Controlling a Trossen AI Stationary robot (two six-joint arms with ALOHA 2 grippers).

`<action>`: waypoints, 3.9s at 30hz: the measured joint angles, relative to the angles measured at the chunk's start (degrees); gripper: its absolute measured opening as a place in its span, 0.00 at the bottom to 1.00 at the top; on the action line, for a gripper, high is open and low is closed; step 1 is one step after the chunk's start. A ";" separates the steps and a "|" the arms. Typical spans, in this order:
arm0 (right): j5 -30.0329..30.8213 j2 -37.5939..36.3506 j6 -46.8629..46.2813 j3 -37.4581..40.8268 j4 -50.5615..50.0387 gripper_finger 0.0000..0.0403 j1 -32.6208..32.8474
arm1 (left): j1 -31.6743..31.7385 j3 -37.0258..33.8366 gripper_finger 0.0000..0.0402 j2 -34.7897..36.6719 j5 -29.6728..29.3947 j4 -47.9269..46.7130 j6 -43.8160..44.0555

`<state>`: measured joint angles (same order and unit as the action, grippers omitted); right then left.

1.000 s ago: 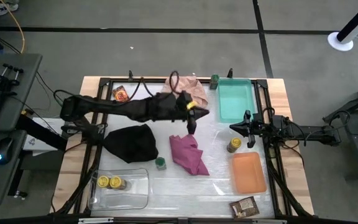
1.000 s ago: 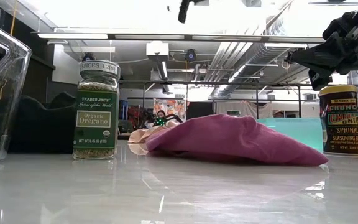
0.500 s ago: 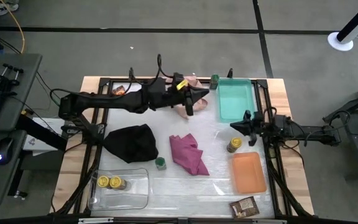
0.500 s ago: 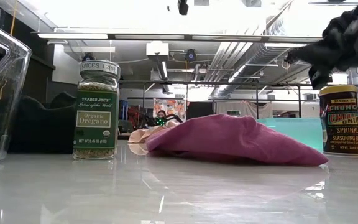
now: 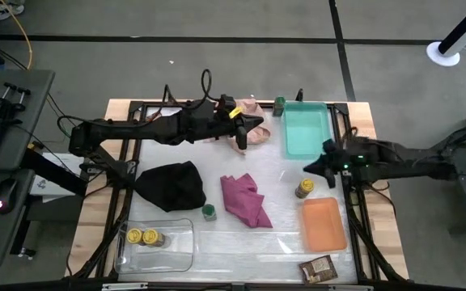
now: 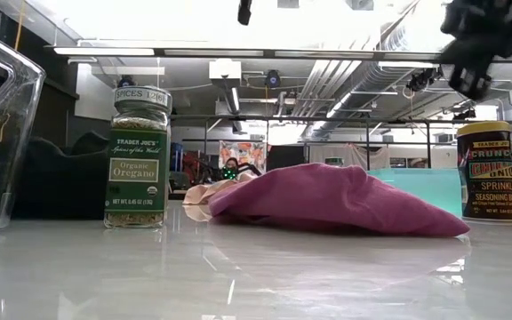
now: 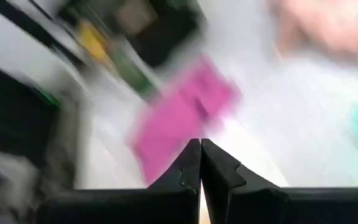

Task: Sort spices by type
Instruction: Put the yellow seasoning bottle into the transparent bin

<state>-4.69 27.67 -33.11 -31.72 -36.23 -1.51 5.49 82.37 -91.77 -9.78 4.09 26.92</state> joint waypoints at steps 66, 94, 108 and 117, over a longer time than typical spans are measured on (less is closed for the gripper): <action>16.06 16.98 2.26 -11.18 7.38 0.00 2.52 | -1.65 -0.04 0.31 -4.72 18.65 -23.95 -22.52; 19.06 12.46 -2.46 -11.31 -3.23 0.00 3.84 | -1.29 8.31 0.91 -24.75 12.13 -27.72 -32.25; 19.28 12.88 -2.46 -11.31 -3.64 0.00 3.86 | -1.40 8.31 0.61 -27.45 8.97 -25.43 -32.60; 19.73 12.88 -1.39 -11.31 -3.69 0.00 3.78 | -1.05 8.13 0.47 -19.49 11.60 -26.41 -32.23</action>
<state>15.05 40.56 -34.50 -43.03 -39.92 2.26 4.45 90.50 -111.26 1.82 -22.31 -5.31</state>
